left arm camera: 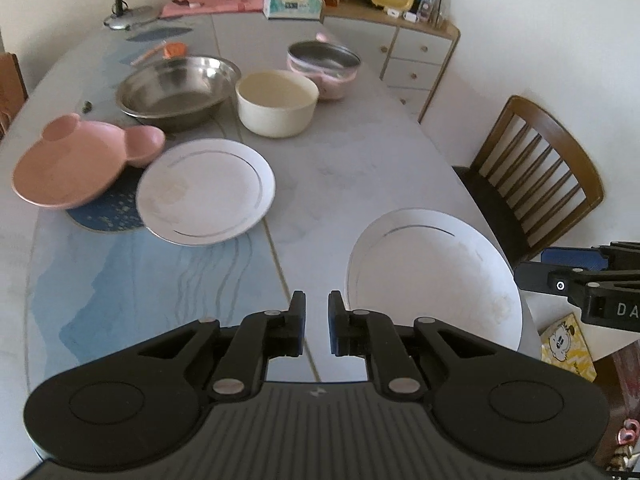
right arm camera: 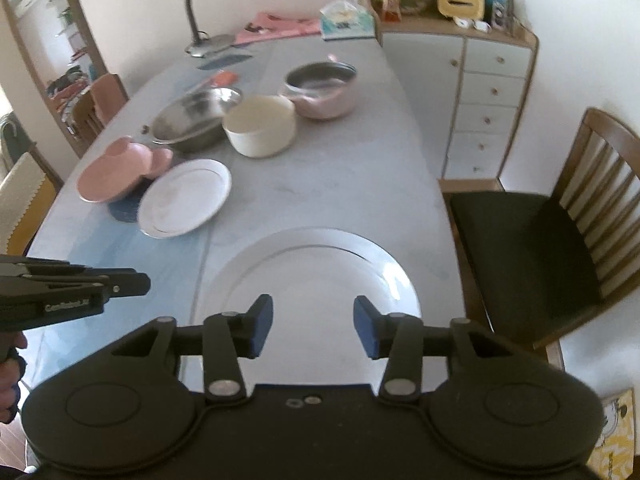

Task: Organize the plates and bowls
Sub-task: 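Lift the large white plate with both grippers toward the small white plate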

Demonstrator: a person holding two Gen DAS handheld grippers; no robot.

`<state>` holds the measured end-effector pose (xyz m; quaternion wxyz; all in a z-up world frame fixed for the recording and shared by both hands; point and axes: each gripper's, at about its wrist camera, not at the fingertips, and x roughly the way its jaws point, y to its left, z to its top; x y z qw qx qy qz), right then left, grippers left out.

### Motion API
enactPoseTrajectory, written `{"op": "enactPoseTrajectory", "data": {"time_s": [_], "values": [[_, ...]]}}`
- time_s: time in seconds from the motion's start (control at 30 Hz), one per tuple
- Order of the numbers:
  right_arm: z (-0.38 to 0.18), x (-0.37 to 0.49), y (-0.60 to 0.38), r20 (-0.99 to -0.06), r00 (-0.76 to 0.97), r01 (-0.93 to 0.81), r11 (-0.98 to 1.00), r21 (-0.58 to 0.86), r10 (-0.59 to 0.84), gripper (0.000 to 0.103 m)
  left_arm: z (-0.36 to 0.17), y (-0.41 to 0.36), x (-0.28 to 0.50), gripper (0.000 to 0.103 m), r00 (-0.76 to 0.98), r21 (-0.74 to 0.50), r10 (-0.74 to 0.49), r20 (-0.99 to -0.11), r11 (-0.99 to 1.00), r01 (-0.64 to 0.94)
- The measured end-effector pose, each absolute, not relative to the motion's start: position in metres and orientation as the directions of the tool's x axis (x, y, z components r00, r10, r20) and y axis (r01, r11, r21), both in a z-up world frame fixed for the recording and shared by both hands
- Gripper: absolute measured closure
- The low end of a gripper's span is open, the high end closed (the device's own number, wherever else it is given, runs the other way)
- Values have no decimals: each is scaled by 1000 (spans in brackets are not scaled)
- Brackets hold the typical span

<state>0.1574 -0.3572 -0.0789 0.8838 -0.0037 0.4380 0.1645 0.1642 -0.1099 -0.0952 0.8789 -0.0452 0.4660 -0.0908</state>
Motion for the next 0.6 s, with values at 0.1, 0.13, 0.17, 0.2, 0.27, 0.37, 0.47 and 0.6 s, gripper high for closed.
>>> {"op": "enactPoseTrajectory", "data": {"time_s": [0.1, 0.13, 0.17, 0.2, 0.27, 0.37, 0.47, 0.6], "values": [[-71, 155, -348, -762, 571, -318, 938, 139, 306, 46, -89, -100, 159, 84, 564, -179, -205, -800, 979, 102], [-69, 155, -344, -758, 573, -324, 936, 139, 311, 42, -87, -96, 157, 73, 573, -180, -201, -794, 979, 94], [-67, 155, -340, -753, 578, -330, 934, 137, 315, 41, -84, -93, 155, 67, 584, -177, -196, -788, 980, 89], [-65, 155, -337, -749, 582, -337, 932, 133, 317, 39, -81, -89, 153, 52, 598, -173, -188, -779, 981, 84], [-62, 155, -330, -743, 583, -351, 927, 134, 329, 38, -74, -81, 147, 38, 634, -158, -166, -755, 985, 70], [-57, 156, -317, -735, 587, -371, 920, 129, 340, 35, -66, -70, 143, 36, 657, -148, -152, -738, 987, 61], [-50, 157, -304, -719, 602, -395, 912, 112, 348, 22, -60, -58, 140, 28, 682, -142, -134, -719, 989, 45], [-43, 163, -287, -708, 610, -424, 901, 89, 357, 15, -52, -42, 140, 25, 714, -124, -100, -693, 992, 19]]}}
